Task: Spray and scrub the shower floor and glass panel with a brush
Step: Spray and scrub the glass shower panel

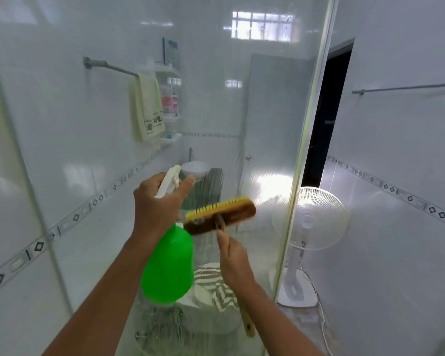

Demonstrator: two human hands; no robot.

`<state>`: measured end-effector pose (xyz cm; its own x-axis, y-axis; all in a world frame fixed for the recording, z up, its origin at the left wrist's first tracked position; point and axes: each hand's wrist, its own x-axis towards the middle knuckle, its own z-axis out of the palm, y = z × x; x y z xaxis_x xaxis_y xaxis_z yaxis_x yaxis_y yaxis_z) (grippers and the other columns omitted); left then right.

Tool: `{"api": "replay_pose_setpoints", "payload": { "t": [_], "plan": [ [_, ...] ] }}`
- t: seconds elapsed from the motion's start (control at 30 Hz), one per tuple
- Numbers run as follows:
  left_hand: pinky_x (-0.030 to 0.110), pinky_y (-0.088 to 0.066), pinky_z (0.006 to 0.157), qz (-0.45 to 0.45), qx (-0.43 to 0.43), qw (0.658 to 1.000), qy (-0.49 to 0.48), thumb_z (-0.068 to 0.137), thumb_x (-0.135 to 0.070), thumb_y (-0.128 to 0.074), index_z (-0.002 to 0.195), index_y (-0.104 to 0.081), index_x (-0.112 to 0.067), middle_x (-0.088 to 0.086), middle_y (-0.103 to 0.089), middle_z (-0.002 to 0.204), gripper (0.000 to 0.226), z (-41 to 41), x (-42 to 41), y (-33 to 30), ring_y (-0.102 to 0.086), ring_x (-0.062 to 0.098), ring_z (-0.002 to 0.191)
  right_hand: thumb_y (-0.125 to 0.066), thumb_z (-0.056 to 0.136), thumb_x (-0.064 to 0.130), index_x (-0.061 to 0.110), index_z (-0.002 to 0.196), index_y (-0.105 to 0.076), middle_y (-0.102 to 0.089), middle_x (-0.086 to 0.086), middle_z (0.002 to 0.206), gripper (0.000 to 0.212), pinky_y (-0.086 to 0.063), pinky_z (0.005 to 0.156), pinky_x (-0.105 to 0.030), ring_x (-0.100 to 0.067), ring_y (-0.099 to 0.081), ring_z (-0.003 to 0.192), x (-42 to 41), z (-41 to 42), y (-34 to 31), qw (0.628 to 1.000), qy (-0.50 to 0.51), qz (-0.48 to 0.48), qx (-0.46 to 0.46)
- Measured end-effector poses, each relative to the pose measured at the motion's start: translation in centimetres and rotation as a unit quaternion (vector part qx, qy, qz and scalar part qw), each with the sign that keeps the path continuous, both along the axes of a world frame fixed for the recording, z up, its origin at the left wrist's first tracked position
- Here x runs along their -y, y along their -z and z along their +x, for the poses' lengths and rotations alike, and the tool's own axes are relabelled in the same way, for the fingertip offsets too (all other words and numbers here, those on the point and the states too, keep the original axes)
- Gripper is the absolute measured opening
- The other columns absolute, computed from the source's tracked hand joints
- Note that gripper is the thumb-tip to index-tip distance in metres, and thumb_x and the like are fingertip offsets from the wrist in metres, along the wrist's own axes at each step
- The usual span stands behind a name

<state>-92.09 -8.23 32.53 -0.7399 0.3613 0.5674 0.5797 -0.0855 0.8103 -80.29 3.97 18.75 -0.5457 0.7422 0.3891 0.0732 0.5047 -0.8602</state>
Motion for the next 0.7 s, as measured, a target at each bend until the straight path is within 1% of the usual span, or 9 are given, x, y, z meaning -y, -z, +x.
{"api": "replay_pose_setpoints", "payload": {
  "t": [0.07, 0.13, 0.23, 0.33, 0.4, 0.47, 0.53, 0.6, 0.7],
  "plan": [
    [0.054, -0.063, 0.058, 0.0, 0.006, 1.0, 0.003, 0.088, -0.048, -0.078, 0.08, -0.076, -0.015, 0.003, -0.074, 0.071, 0.034, -0.3, 0.3, -0.3, -0.072, 0.022, 0.066, -0.034, 0.095, 0.063, 0.016, 0.08, -0.065, -0.051, 0.008, 0.053, 0.058, -0.036, 0.05, -0.018, -0.001, -0.048, 0.052, 0.7, -0.2, 2.2, 1.0, 0.018, -0.011, 0.009],
    [0.051, -0.064, 0.057, 0.003, 0.014, 1.0, 0.003, 0.088, -0.048, -0.079, 0.08, -0.076, -0.017, 0.002, -0.075, 0.071, 0.032, -0.9, 0.8, -0.8, -0.072, 0.02, 0.066, -0.034, 0.098, 0.057, 0.019, 0.075, -0.061, -0.05, 0.011, 0.049, 0.052, -0.034, 0.048, -0.013, 0.001, -0.047, 0.049, 0.8, -1.1, -0.7, 1.0, 0.009, -0.014, -0.007],
    [0.038, -0.062, 0.047, 0.005, 0.007, 1.0, 0.011, 0.088, -0.044, -0.079, 0.085, -0.076, -0.016, 0.009, -0.075, 0.077, 0.029, -1.3, 1.2, -1.4, -0.073, 0.025, 0.068, -0.034, 0.102, 0.052, 0.021, 0.065, -0.053, -0.045, 0.008, 0.049, 0.051, -0.033, 0.045, -0.017, -0.001, -0.043, 0.044, -0.3, -2.7, -9.3, 0.998, 0.014, 0.048, -0.049],
    [0.041, -0.063, 0.049, 0.003, -0.011, 1.0, 0.001, 0.09, -0.044, -0.079, 0.086, -0.075, -0.018, 0.008, -0.075, 0.078, 0.026, -1.7, 1.6, -1.7, -0.072, 0.018, 0.064, -0.033, 0.098, 0.062, 0.021, 0.061, -0.045, -0.045, 0.004, 0.053, 0.057, -0.04, 0.049, -0.028, -0.01, -0.045, 0.049, -1.3, -4.7, -18.3, 0.991, 0.03, 0.095, -0.089],
    [0.044, -0.064, 0.051, 0.004, -0.008, 1.0, -0.004, 0.091, -0.045, -0.078, 0.082, -0.077, -0.017, 0.004, -0.075, 0.07, 0.03, -2.0, 1.9, -1.9, -0.071, 0.015, 0.058, -0.031, 0.096, 0.067, 0.02, 0.062, -0.041, -0.042, 0.004, 0.054, 0.059, -0.043, 0.05, -0.032, -0.013, -0.044, 0.049, -1.6, -5.8, -22.9, 0.988, 0.038, 0.096, -0.116],
    [0.035, -0.061, 0.049, 0.016, 0.014, 1.0, -0.011, 0.092, -0.044, -0.076, 0.071, -0.077, -0.014, 0.004, -0.072, 0.059, 0.036, -2.1, 2.4, -2.1, -0.066, 0.01, 0.047, -0.03, 0.095, 0.068, 0.018, 0.065, -0.038, -0.038, 0.003, 0.055, 0.059, -0.043, 0.044, -0.027, -0.014, -0.04, 0.047, -1.3, -6.6, -26.1, 0.987, 0.034, 0.075, -0.136],
    [0.025, -0.054, 0.046, 0.039, 0.026, 0.999, -0.023, 0.093, -0.042, -0.076, 0.065, -0.074, -0.01, 0.008, -0.07, 0.055, 0.042, -2.4, 3.1, -2.3, -0.062, 0.009, 0.041, -0.03, 0.096, 0.068, 0.017, 0.067, -0.036, -0.035, 0.002, 0.056, 0.058, -0.038, 0.039, -0.022, -0.013, -0.037, 0.046, -1.0, -7.4, -27.6, 0.988, 0.028, 0.067, -0.138],
    [0.021, -0.052, 0.045, 0.054, 0.017, 0.998, -0.031, 0.09, -0.044, -0.078, 0.067, -0.073, -0.015, 0.006, -0.069, 0.055, 0.038, -2.9, 3.8, -2.4, -0.064, 0.009, 0.044, -0.029, 0.096, 0.068, 0.017, 0.068, -0.037, -0.036, 0.002, 0.057, 0.058, -0.037, 0.038, -0.02, -0.013, -0.037, 0.046, -0.5, -7.8, -28.0, 0.988, 0.03, 0.071, -0.135],
    [0.024, -0.057, 0.05, 0.049, -0.001, 0.998, -0.037, 0.088, -0.05, -0.076, 0.073, -0.072, -0.025, -0.002, -0.072, 0.062, 0.029, -4.2, 4.9, -2.7, -0.069, 0.009, 0.052, -0.03, 0.096, 0.067, 0.016, 0.069, -0.038, -0.038, 0.002, 0.057, 0.058, -0.036, 0.037, -0.019, -0.011, -0.037, 0.046, -0.1, -8.7, -27.6, 0.987, 0.036, 0.07, -0.138]
  ]
}}
